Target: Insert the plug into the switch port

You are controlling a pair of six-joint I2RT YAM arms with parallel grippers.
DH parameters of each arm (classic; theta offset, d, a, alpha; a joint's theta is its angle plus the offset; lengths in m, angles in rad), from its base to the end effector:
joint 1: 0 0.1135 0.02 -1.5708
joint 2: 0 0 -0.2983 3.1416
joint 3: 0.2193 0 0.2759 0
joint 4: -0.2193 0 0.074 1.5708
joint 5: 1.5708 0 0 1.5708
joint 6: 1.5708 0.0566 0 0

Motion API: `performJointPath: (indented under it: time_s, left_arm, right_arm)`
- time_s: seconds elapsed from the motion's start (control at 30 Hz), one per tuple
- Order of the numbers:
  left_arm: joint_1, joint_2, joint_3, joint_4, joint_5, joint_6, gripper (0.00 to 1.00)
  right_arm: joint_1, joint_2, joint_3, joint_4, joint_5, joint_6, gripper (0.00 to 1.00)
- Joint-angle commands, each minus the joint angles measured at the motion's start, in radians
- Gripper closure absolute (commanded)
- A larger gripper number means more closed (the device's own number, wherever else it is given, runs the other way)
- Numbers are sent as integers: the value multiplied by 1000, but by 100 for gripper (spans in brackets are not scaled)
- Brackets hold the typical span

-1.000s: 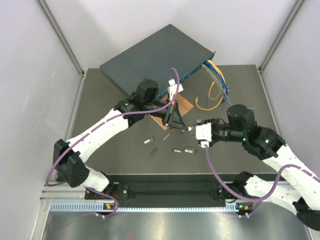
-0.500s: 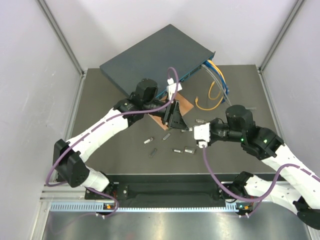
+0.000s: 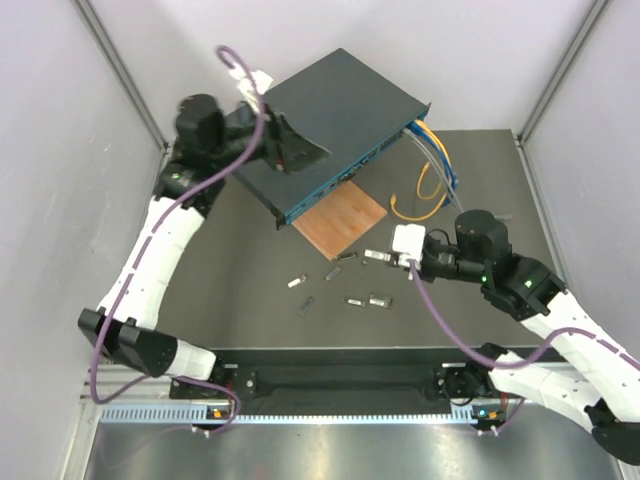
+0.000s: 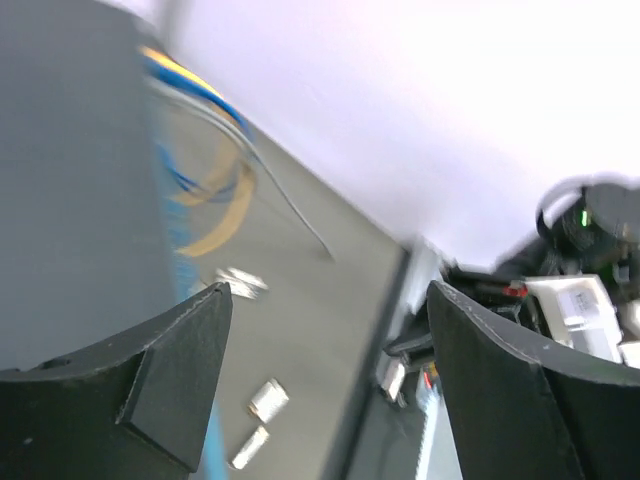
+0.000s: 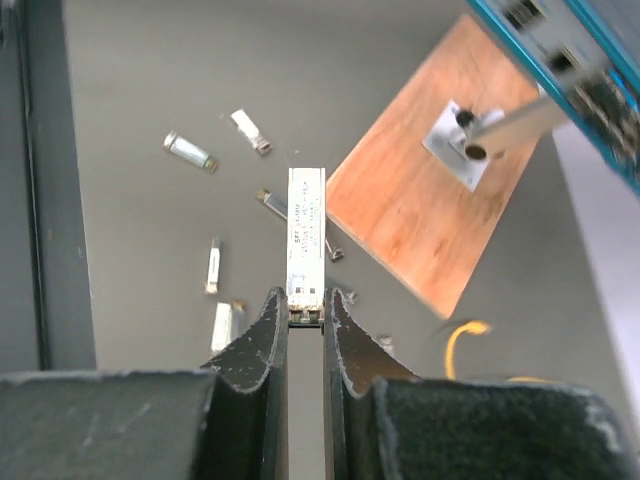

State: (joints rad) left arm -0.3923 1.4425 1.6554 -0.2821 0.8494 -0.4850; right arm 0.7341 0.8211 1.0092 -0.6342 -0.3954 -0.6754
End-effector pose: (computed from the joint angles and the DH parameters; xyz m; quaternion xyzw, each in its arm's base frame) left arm 0.3011 -0.1706 0.5172 0.2499 0.6785 -0.5368 0.4348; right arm 0.1220 0.1394 0.3867 -0.6172 0.5641 0.1814 0.5177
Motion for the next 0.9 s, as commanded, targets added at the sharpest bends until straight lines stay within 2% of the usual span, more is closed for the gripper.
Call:
performJointPath:
  time_s: [0.0, 0.13, 0.17, 0.27, 0.37, 0.53, 0.63, 0.73, 0.87]
  left_arm:
    - [124, -85, -29, 127, -58, -105, 16]
    - [274, -247, -155, 181, -171, -229, 14]
    - [341, -278, -211, 185, -190, -253, 14]
    - [461, -390, -322, 173, -226, -339, 10]
    - [518, -462, -411, 126, -213, -388, 9]
    - [570, -514, -546, 118, -178, -479, 7]
    - [593, -524, -670, 190, -156, -542, 7]
    - [593, -519, -729, 245, -151, -563, 6]
    - [593, -496, -764, 348, -116, -607, 1]
  right_arm:
    - [-59, 38, 34, 99, 46, 249, 100]
    - [-149, 122, 124, 71, 56, 379, 100]
    - [-166, 148, 161, 68, 55, 405, 100]
    - [-245, 209, 242, 35, 44, 418, 100]
    - [-321, 298, 337, -33, 27, 401, 100]
    - [-378, 423, 454, -97, 30, 398, 100]
    - [-377, 473, 491, -79, 64, 440, 100]
    - [-371, 524, 526, -65, 87, 474, 100]
    - [-357, 582, 581, -61, 112, 502, 100]
